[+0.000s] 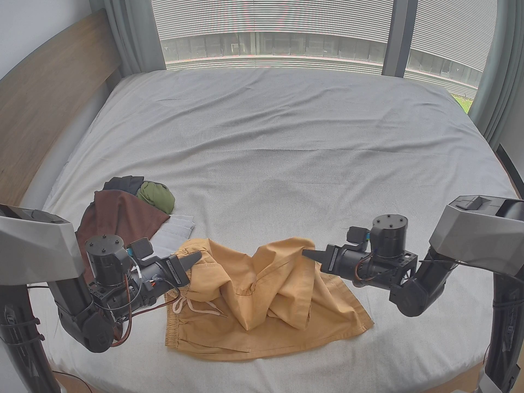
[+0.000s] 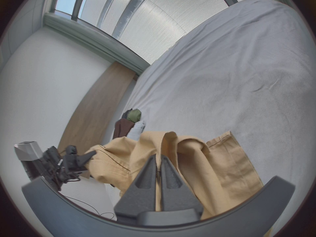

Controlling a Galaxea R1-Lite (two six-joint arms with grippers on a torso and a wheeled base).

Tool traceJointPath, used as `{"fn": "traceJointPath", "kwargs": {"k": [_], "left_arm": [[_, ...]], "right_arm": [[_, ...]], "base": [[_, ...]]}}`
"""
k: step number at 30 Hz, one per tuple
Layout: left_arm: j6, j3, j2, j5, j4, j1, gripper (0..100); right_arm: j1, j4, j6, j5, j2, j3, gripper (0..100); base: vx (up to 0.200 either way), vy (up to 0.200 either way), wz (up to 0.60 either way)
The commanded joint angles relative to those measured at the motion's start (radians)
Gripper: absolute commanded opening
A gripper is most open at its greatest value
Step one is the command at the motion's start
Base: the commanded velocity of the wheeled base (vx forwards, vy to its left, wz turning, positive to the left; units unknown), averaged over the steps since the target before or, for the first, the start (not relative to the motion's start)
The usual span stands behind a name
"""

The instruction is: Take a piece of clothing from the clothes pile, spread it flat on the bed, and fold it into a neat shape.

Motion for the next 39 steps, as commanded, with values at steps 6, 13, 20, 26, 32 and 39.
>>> {"fn": "traceJointPath", "kwargs": {"k": [6, 13, 20, 26, 32, 39], "left_arm": [[0.0, -0.007, 0.027, 0.002, -0.002, 0.001, 0], [0.0, -0.006, 0.023, 0.002, -0.002, -0.003, 0], [0.0, -0.006, 0.021, 0.002, -0.002, -0.003, 0], [0.0, -0.004, 0.02, 0.002, -0.002, -0.005, 0], [0.0, -0.004, 0.02, 0.002, -0.002, -0.005, 0], [0.0, -0.001, 0.02, 0.002, -0.002, -0.006, 0]], "right_arm": [[-0.136, -0.262, 0.063, 0.193, 0.026, 0.213, 0], [-0.143, -0.351, 0.066, 0.289, 0.118, 0.233, 0], [-0.135, -0.352, 0.066, 0.354, 0.129, 0.226, 0], [-0.133, -0.352, 0.07, 0.357, 0.12, 0.21, 100], [-0.118, -0.352, 0.068, 0.355, 0.115, 0.189, 100], [-0.098, -0.351, 0.068, 0.349, 0.126, 0.097, 100]], "base": [[0.0, 0.0, 0.0], [0.0, 0.0, 0.0], [0.0, 0.0, 0.0], [0.0, 0.0, 0.0], [0.0, 0.0, 0.0], [0.0, 0.0, 0.0]]}}
